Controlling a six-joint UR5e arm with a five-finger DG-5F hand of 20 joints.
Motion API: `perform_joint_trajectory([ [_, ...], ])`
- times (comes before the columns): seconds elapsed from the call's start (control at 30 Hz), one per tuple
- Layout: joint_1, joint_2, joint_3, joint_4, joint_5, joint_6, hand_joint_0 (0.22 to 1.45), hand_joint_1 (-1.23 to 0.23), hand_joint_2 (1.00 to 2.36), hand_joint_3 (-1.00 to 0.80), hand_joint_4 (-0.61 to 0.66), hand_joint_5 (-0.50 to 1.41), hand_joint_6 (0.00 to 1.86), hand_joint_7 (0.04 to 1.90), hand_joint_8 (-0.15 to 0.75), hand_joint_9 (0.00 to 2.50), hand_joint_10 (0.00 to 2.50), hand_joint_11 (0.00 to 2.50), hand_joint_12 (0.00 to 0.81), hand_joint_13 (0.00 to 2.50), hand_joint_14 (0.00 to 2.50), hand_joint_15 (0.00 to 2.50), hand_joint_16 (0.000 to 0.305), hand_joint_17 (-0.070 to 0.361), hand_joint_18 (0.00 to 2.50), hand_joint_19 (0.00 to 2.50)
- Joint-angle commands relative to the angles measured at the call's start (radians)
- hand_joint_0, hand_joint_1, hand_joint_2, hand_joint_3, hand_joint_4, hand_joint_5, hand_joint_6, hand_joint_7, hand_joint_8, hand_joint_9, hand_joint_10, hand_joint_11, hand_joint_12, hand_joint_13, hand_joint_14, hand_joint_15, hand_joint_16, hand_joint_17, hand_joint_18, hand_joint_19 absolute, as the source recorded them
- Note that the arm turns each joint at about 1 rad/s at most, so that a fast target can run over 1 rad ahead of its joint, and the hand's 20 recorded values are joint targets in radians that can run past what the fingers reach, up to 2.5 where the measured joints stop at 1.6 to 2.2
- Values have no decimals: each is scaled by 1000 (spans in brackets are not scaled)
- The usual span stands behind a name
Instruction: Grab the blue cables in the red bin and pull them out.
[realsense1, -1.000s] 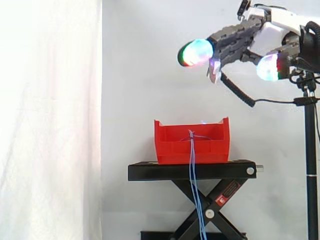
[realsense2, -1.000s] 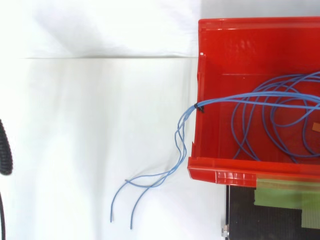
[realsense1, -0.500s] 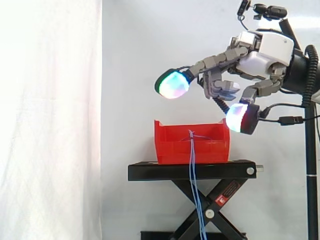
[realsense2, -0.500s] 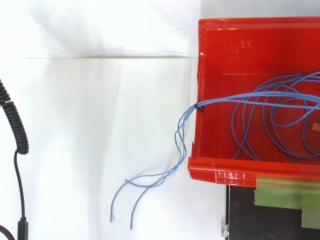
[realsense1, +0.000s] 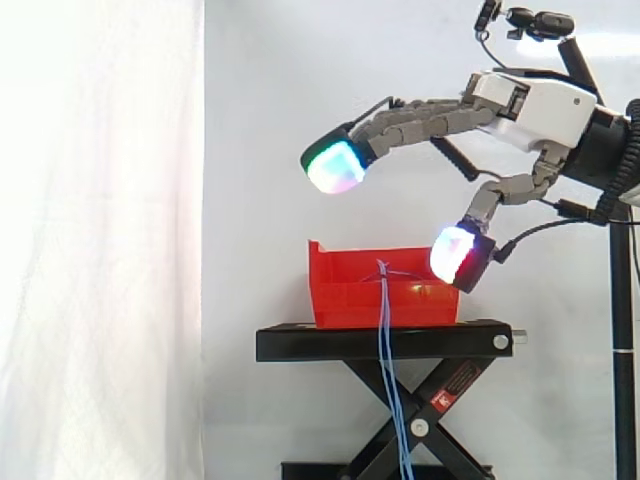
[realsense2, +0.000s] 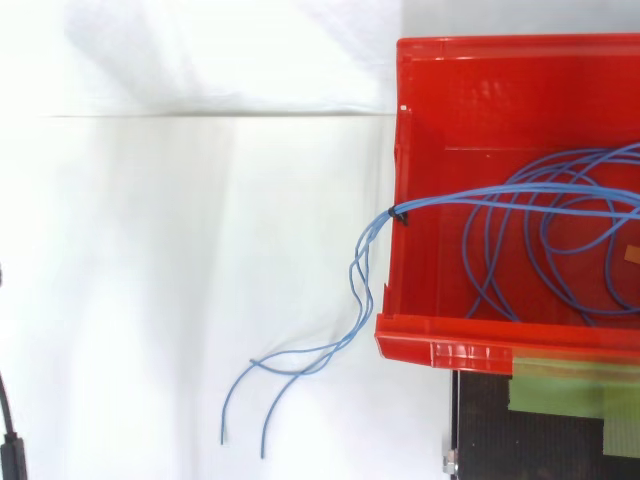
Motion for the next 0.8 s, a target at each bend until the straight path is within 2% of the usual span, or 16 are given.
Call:
perform_joint_trajectory([
  [0.0,0,0,0,0,-10,-204,592,-976,1000,-1000,107,462,8,268,259,444,15,482,389,338,13,373,58,131,215,499],
  [0.17,0,-1,0,-15,-24,-208,593,-968,1000,-1000,114,465,8,269,257,453,12,466,385,322,14,354,58,131,204,461],
  [0.37,0,-8,-1,-119,-25,-215,597,-960,1000,-1000,118,476,8,269,257,452,14,464,385,320,12,355,58,131,196,460],
  [0.4,-3,-80,0,-127,-22,-208,601,-958,1000,-1000,118,483,8,269,259,457,13,466,384,320,14,350,58,130,196,463],
  [0.43,-3,-92,0,-119,-21,-202,602,-956,1000,-1000,121,484,8,271,258,459,13,468,384,322,12,347,58,130,197,463],
  [0.47,-3,-109,0,-118,-15,-179,604,-954,1000,-1000,124,486,9,271,258,461,13,469,384,322,12,347,58,130,197,463],
  [0.5,-1,-126,0,-123,-7,-129,607,-951,1000,-1000,125,489,9,271,258,461,13,469,385,325,12,351,57,129,198,451],
  [0.53,-1,-126,0,-123,-7,-129,610,-949,1000,-1000,128,491,9,277,258,461,13,472,384,324,12,356,57,129,197,464],
  [0.57,-1,-126,2,-127,-2,-103,610,-950,1000,-1000,130,492,9,276,259,461,15,458,385,324,12,352,57,129,198,461],
  [0.6,-1,-126,2,-156,4,-14,612,-951,1000,-1000,128,494,9,270,258,461,13,471,384,325,12,348,57,129,198,456],
  [0.63,-1,-126,2,-172,5,15,616,-949,1000,-1000,133,495,10,276,260,456,13,473,383,323,13,352,57,128,196,453],
  [0.67,-4,-126,15,-210,1,71,617,-948,1000,-1000,131,496,9,275,255,437,13,466,384,322,12,354,57,128,193,454],
  [0.73,-9,-126,48,-251,-5,101,620,-946,1000,-1000,136,498,9,280,259,405,13,460,383,308,12,350,56,127,185,446],
  [0.77,-15,-127,95,-331,-25,112,622,-946,1000,-1000,135,502,9,283,259,383,12,440,384,303,12,349,56,127,181,444],
])
